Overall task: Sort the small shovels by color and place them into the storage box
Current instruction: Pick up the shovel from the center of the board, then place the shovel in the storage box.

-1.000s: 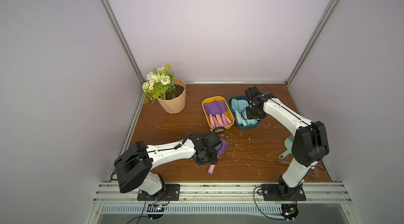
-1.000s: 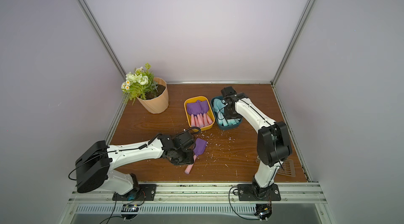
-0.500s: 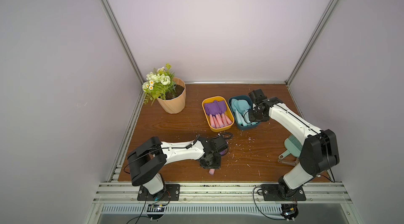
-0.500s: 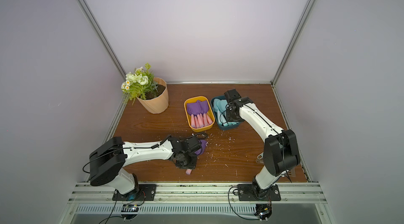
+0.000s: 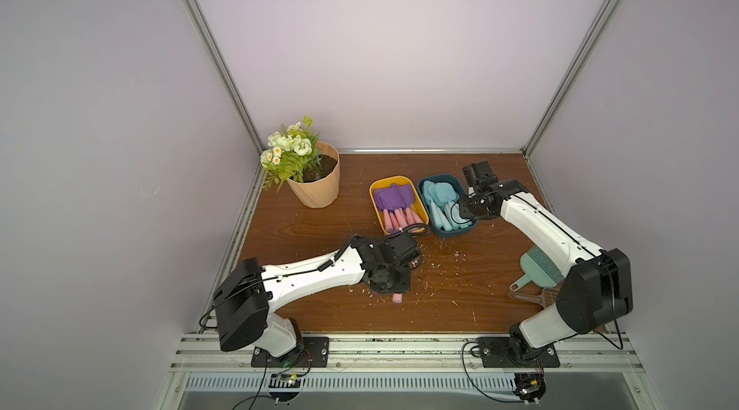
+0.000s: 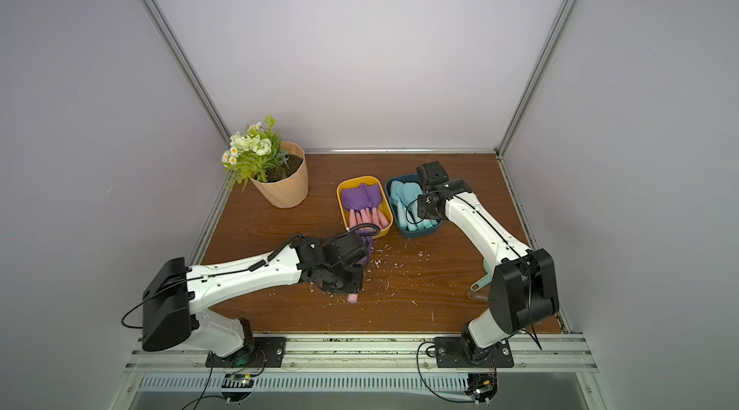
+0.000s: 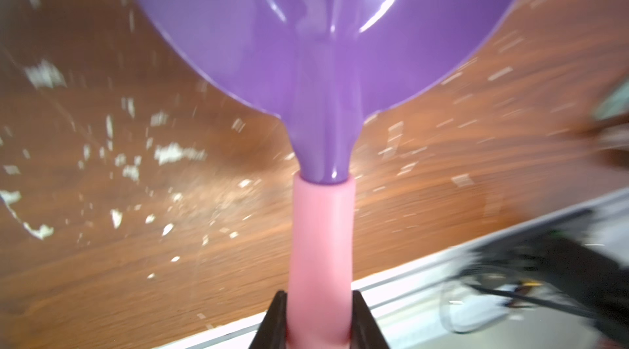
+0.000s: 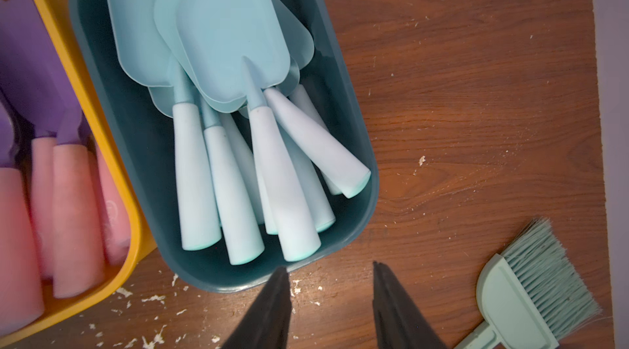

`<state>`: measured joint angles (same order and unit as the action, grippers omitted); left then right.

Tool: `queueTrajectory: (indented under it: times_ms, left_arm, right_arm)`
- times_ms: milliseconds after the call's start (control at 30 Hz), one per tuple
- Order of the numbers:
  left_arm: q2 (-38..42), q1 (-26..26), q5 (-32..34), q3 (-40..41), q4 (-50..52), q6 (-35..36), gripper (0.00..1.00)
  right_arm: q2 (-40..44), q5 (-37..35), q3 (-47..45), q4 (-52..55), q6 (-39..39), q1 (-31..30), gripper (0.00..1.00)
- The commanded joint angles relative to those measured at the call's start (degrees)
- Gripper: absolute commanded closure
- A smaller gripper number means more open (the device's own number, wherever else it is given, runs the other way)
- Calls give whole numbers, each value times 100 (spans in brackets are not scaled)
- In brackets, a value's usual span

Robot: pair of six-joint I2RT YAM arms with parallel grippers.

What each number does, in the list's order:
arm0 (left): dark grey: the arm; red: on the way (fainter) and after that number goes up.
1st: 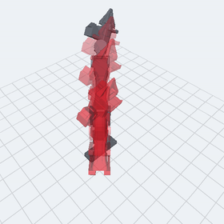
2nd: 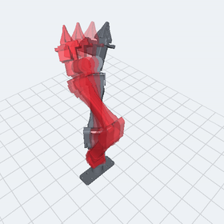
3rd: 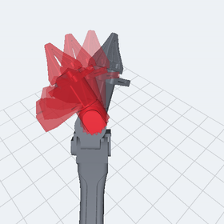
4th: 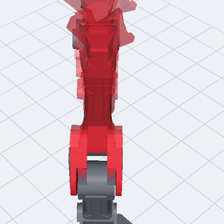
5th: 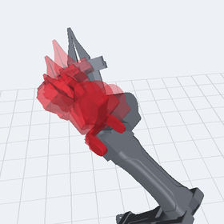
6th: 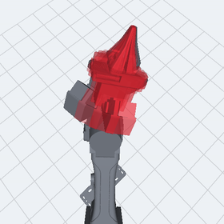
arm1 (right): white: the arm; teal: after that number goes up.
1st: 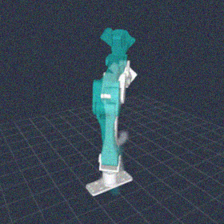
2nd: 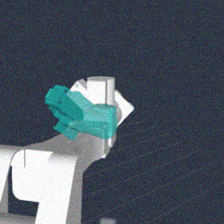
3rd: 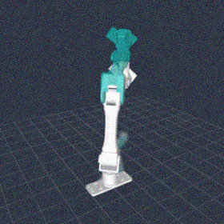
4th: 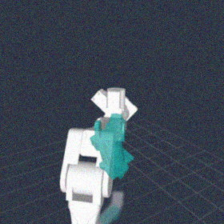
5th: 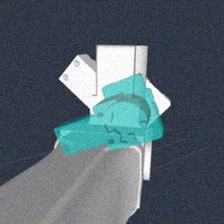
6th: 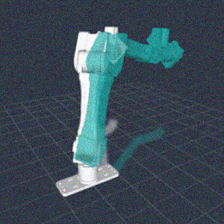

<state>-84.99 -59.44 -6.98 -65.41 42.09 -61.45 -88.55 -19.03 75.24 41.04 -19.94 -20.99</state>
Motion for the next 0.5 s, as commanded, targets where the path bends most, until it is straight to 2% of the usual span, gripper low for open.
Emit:
queueTrajectory:
  times_ms: [0,200,333,467]
  left_arm:
    - [83,567,478,-602,239,253,99]
    - [-878,1642,341,-1852,239,1013,99]
    - [-1648,1935,228,-2549,239,1194,99]
    - [-2161,2075,45,-2692,62,1088,99]
  right_arm:
    - [178,41,-66,-63,-69,31,56]
    - [266,76,-167,-94,-56,46,56]
    - [325,60,-203,-105,-36,56,56]
    - [388,22,-259,-100,-19,69,56]
